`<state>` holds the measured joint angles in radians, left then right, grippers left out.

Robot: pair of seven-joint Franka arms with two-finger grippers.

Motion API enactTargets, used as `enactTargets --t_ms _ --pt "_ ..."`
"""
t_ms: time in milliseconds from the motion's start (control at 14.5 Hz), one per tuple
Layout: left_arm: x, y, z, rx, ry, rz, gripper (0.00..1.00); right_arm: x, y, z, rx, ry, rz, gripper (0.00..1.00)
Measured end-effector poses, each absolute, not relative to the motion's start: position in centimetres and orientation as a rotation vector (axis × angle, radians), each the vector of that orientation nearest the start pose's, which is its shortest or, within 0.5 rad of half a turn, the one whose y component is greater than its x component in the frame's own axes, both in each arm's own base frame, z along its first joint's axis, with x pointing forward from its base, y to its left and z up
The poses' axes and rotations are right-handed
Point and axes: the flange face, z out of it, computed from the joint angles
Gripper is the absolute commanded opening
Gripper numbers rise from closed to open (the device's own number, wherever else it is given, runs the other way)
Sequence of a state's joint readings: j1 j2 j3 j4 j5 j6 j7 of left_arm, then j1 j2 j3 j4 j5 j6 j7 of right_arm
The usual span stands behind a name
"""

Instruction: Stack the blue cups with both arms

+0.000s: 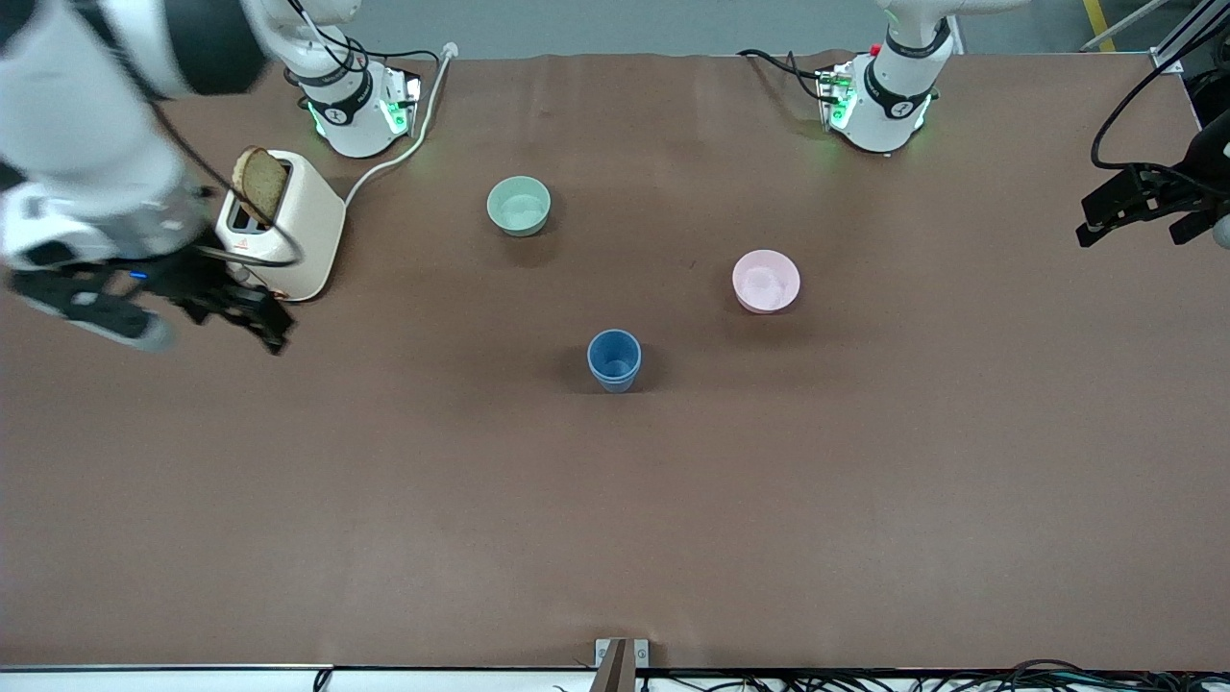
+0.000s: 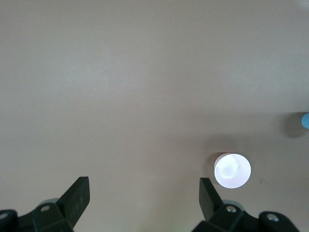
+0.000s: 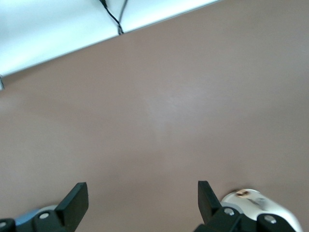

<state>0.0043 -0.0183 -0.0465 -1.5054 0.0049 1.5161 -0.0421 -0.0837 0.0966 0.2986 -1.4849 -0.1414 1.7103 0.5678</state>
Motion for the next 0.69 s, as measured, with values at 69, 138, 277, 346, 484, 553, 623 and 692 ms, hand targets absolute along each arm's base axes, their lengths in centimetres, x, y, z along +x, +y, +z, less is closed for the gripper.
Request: enactTargets --t_ms 69,138,277,346,484,553,623,692 --pt "54.3 -2.9 66.0 -3.137 0.017 -0.045 1.00 58.0 7.1 63.8 -3.128 0.526 -0.207 1.00" --pt "54.2 -3.8 65.9 -3.136 0.040 -0.040 1.00 56.9 4.1 64.9 -3.118 0.514 -0.159 1.00" --pt "54.0 -5.7 65.5 -3.135 0.062 -0.036 1.00 54.5 -0.4 66.7 -3.096 0.477 -0.067 1.00" --pt "53.8 -6.3 65.3 -3.135 0.067 -0.036 1.00 53.5 -1.8 67.1 -3.077 0.432 -0.020 1.00" --pt "53.7 -6.4 65.2 -3.133 0.068 -0.035 1.00 52.8 -3.2 67.3 -3.058 0.380 0.007 1.00" --pt "53.6 -6.3 65.3 -3.128 0.064 -0.037 1.00 52.8 -3.2 67.1 -3.059 0.370 0.013 1.00" --pt "53.6 -6.1 65.4 -3.117 0.060 -0.040 1.00 52.9 -3.1 66.8 -3.060 0.362 0.018 1.00" --pt "53.5 -5.9 65.4 -3.107 0.059 -0.043 1.00 52.9 -2.9 66.7 -3.061 0.357 0.021 1.00"
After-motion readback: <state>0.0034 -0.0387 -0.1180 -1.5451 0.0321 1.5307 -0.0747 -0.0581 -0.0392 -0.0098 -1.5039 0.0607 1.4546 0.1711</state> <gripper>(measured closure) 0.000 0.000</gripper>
